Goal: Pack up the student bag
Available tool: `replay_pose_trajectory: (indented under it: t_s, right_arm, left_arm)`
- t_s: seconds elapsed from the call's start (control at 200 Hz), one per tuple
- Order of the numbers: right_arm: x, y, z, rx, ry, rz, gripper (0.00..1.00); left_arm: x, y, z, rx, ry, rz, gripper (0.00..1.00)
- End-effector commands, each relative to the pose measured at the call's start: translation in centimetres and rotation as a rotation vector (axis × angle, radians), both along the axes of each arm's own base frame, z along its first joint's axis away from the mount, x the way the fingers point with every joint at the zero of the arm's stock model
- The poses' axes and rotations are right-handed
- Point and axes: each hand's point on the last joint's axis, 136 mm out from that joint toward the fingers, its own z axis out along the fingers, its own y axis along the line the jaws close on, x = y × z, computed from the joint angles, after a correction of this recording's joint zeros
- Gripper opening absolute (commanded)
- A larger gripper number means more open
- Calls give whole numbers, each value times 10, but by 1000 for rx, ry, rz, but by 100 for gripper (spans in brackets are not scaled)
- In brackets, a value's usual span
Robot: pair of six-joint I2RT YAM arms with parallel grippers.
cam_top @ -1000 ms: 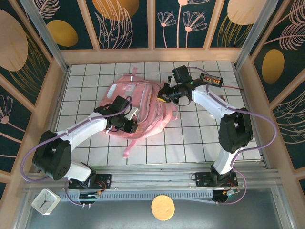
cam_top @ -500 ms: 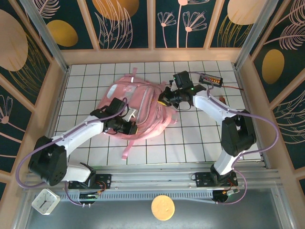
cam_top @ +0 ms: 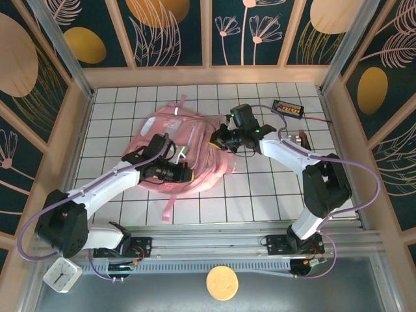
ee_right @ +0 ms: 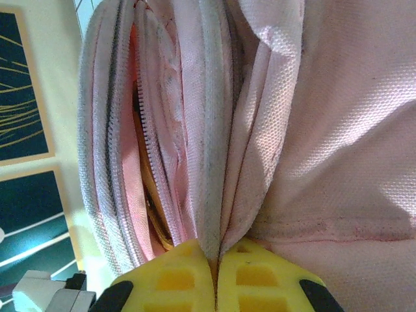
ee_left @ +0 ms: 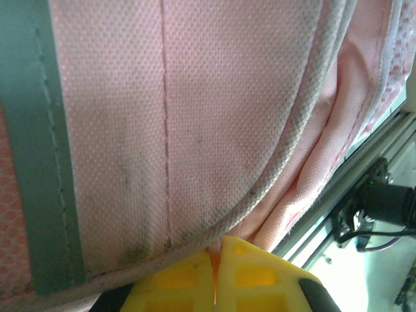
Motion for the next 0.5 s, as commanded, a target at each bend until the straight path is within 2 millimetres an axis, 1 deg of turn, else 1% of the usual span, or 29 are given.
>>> replay_pose_trajectory:
  t_s: [0.0, 0.065, 0.14, 0.215, 0.27, 0.305, 0.315, 0.345, 0.37, 0.375, 0.38, 0.405, 0.435, 0.47, 0.495]
  right_arm:
    - [-12, 26, 39, 125, -79, 57, 0]
    - [-15, 28, 35, 123, -72, 59, 0]
    - [-16, 28, 31, 116, -70, 61, 0]
    - [-18, 25, 24, 88, -71, 70, 0]
    - [-17, 17, 20, 37, -85, 73, 0]
    - [-17, 12, 18, 8, -93, 72, 5]
    - [-17, 9, 17, -11, -98, 71, 8]
    - [-16, 4, 17, -37, -109, 70, 13]
    - [-16, -3, 16, -67, -121, 67, 21]
    - [-16, -3, 16, -67, -121, 67, 21]
    - [-16, -5, 16, -75, -126, 65, 24]
    - [-16, -10, 16, -96, -133, 62, 32]
    - [-16, -16, 16, -121, -141, 61, 41]
    - [-18, -23, 16, -150, -150, 60, 49]
    - [-19, -27, 17, -167, -160, 61, 54]
  left_arm:
    - [17, -30, 36, -151, -48, 11, 0]
    - [22, -34, 44, -167, -53, 23, 0]
    - [26, -34, 47, -166, -61, 37, 0]
    - [24, -31, 41, -150, -53, 42, 0]
    - [22, -26, 34, -126, -44, 51, 0]
    - [19, -25, 29, -120, -33, 51, 0]
    - [19, -24, 28, -119, -31, 53, 2]
    - [17, -22, 26, -115, -25, 60, 9]
    - [16, -21, 24, -112, -21, 67, 18]
    - [16, -20, 24, -111, -21, 68, 19]
    - [15, -20, 24, -111, -20, 70, 21]
    - [14, -18, 23, -110, -19, 78, 27]
    - [12, -16, 24, -109, -18, 86, 33]
    - [10, -13, 24, -109, -16, 99, 40]
    - [8, -11, 23, -109, -12, 106, 43]
